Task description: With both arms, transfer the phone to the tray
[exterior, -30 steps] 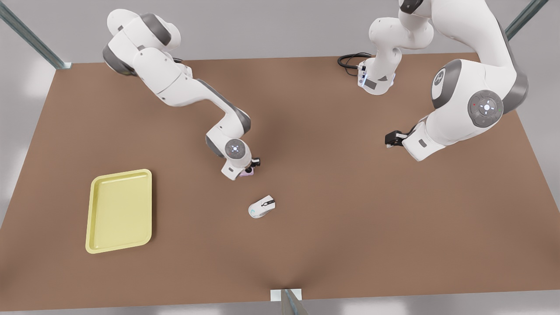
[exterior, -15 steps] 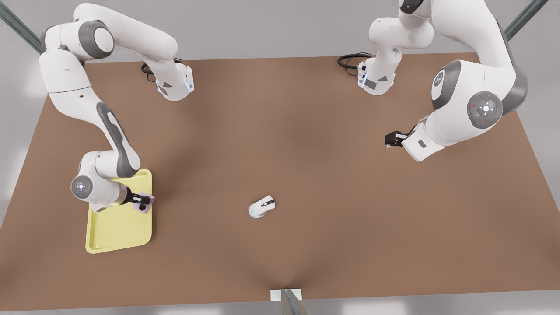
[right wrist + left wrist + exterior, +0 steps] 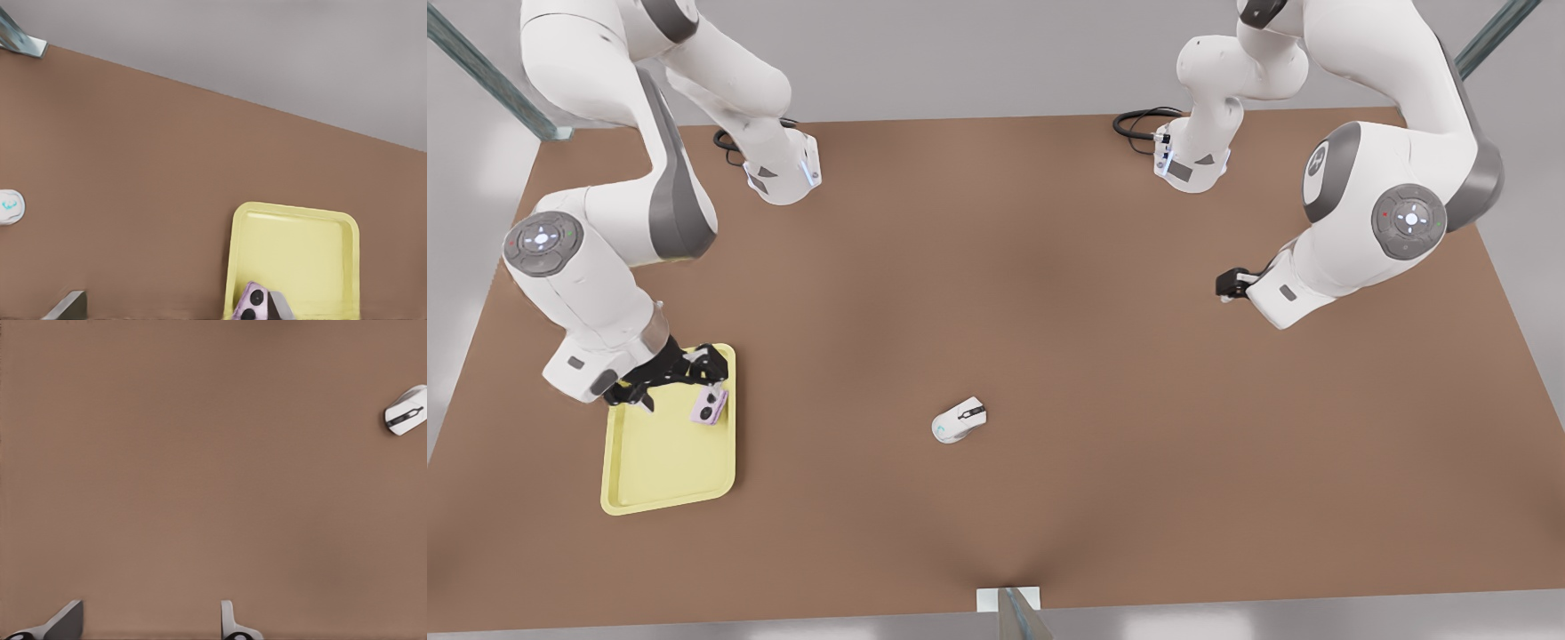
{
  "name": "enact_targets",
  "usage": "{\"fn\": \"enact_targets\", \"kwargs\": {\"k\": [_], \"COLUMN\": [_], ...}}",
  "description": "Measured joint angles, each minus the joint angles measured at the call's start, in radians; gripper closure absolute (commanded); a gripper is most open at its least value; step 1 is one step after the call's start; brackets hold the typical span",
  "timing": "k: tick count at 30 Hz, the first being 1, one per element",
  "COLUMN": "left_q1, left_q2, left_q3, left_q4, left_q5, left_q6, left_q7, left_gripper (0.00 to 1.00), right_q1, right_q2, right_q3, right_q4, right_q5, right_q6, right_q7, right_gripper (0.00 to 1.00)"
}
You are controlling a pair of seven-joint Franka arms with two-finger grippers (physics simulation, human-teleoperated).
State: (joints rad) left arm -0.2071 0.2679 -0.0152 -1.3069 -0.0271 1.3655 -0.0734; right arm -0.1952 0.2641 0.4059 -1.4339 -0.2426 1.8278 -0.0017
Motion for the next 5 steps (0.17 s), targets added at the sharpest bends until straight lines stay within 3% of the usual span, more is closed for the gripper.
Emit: {"fn": "enact_targets", "kwargs": {"k": [1, 2, 5], "left_q1": [0.0, 0.0, 0.0], "left_q2": [0.0, 0.0, 0.001], "left_q3": [0.0, 0.0, 0.0], "left_q4": [0.0, 0.0, 0.0], "left_q5": [0.002, 0.003, 0.01], "left_q6": [-0.002, -0.004, -0.009], "left_q7": [0.0, 0.0, 0.0], "left_gripper": [0.0, 0.0, 0.0], "right_q1": [0.115, 0.173, 0.184], "right_q2": [-0.022, -0.012, 0.088], "right_q3": [-0.145, -0.236, -0.319], "right_q4": [-0.008, -0.004, 0.121], "right_q5": [0.031, 0.055, 0.099], "right_q6": [-0.044, -0.082, -0.177], "right_q7": [0.001, 0.001, 0.003], "right_gripper": [0.0, 0.0, 0.0]}}
